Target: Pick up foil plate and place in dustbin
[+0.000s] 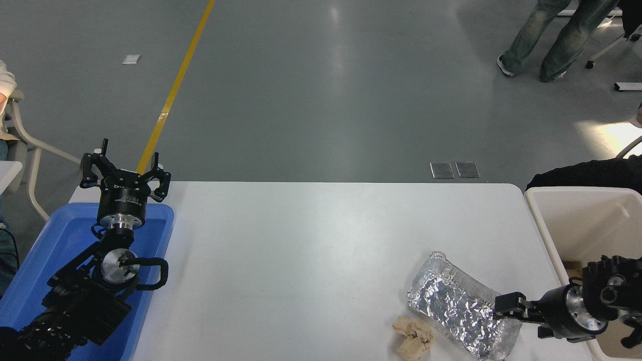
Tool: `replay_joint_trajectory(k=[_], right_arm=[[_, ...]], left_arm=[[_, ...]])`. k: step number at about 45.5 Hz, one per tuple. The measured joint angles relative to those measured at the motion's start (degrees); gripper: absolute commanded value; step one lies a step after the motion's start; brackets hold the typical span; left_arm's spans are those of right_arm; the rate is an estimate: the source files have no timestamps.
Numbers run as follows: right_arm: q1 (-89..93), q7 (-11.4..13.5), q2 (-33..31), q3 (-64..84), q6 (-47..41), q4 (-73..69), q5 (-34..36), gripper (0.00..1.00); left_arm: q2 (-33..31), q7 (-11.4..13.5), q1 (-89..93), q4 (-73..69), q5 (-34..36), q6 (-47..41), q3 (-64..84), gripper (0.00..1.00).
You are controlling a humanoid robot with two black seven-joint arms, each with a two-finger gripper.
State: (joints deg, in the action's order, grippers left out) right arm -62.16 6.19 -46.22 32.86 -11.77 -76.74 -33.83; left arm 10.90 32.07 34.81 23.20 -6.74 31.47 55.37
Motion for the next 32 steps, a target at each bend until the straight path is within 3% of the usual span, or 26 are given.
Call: replay_joint_trajectory(k=[6,8,13,18,22,32], right_arm=[[1.19,-0.09,0.78,-0.14,0.44,0.11,0.38,0.66],[1.49,-0.11,1.04,-0.19,0.67,0.2,0.59,0.61],[2.4,-0.15,2.2,-0.24,1.35,0.59,1.26,0.35],[3.18,-0.18,3.27,-0.27,1.94,1.27,1.51,0.23],[3.73,-0.18,3.96,-0.25,2.51,2.02,1.66,0.0],[4.35,-0.19,4.64,-0.06,3.38,3.23,1.95,0.0]], left_arm=[[0.0,0.0,0.0,0.0,0.0,0.0,0.0,0.99],[0.0,0.0,0.0,0.0,-0.01,0.0,0.0,0.99],[0.0,0.01,0.0,0.0,-0.04,0.0,0.0,0.99],[0.0,0.01,0.0,0.0,-0.03,0.0,0.0,0.99],[0.0,0.01,0.0,0.0,-0.03,-0.01,0.0,0.99],[0.0,0.01,0.0,0.0,-0.03,-0.04,0.0,0.99]])
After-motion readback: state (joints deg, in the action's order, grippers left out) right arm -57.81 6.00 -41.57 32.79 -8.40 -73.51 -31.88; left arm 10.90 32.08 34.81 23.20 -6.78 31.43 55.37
